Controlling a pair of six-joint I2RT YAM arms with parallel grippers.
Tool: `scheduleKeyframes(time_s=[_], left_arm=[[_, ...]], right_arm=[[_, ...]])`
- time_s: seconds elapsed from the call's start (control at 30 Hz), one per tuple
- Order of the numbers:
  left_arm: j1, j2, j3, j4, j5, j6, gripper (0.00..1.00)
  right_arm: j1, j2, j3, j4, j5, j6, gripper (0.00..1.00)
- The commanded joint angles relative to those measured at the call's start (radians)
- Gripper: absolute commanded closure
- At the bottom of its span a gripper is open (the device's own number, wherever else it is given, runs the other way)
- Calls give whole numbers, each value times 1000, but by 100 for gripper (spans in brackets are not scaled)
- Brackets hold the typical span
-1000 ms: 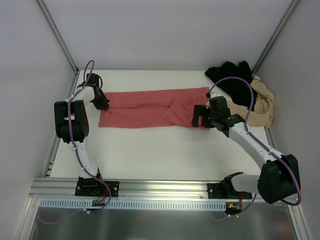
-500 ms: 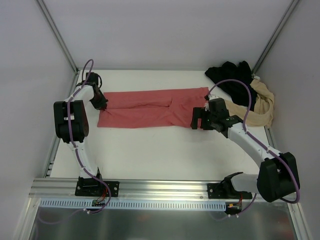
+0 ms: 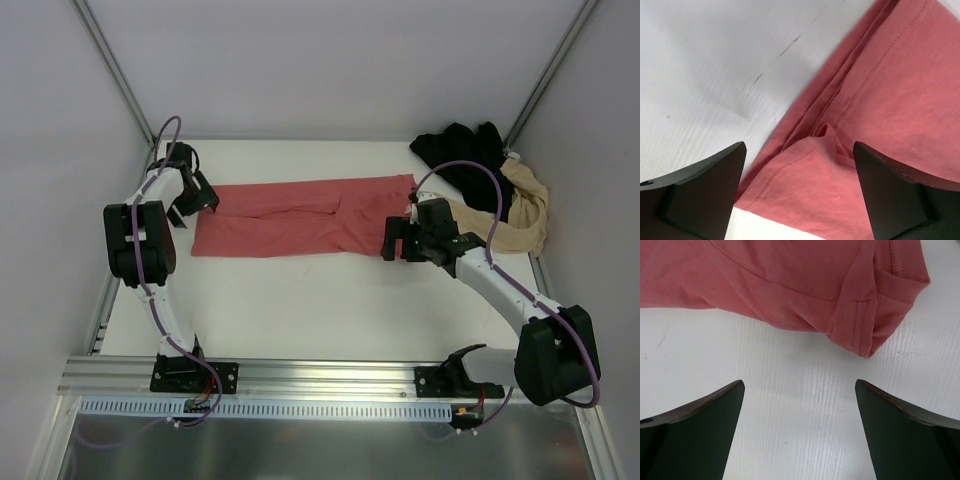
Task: Fold and stack the t-shirts
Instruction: Fold the other side of the tshirt into a rectangle, then rotate the tshirt 90 degrees
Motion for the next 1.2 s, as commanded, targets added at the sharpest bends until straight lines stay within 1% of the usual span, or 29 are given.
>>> scheduleKeyframes(time_s=[0.0,0.1,0.13,0.2,0.23,0.33,0.37,0.4,0.43,0.6,0.67,0.8,0.9,1.13,1.17], left_arm=[[10,-114,-11,-27,-47,-15,9],[10,-219,-46,-15,-2,-15,8],[10,-272,-55,-17,21,-13,8],[8,-323,-74,-35,68,-19,8],[7,-379,-86,-40,84,-19,8],[7,-504,-152,-60,158,-16,8],[7,-538,-167,-63,183,-15,8],[7,-605,-182,-64,233,-13,7],[7,-636,-198,-64,258,-9,5],[2,-837,-278,-96,333,8,3],[2,-881,-304,-103,361,24,3],[0,-961,-317,-155,373,42,2],[2,-998,-327,-169,407,39,2],[2,-1046,-305,-225,437,53,2],[0,-1059,-307,-231,448,51,2]], right_arm=[[1,6,32,19,-14,-13,0],[1,89,104,22,-35,-16,0],[2,145,137,25,-47,-13,0],[2,204,164,31,-58,7,1],[2,233,173,39,-67,18,0],[4,342,167,77,-74,61,0],[2,359,162,85,-72,69,0],[2,374,158,105,-64,81,1],[4,389,151,114,-58,85,1],[2,497,171,136,-34,104,1],[1,523,184,131,-29,118,0],[-4,558,211,128,-6,124,1],[-25,595,268,99,9,121,1],[-88,719,475,30,-5,127,0],[-99,756,528,22,-9,130,0]])
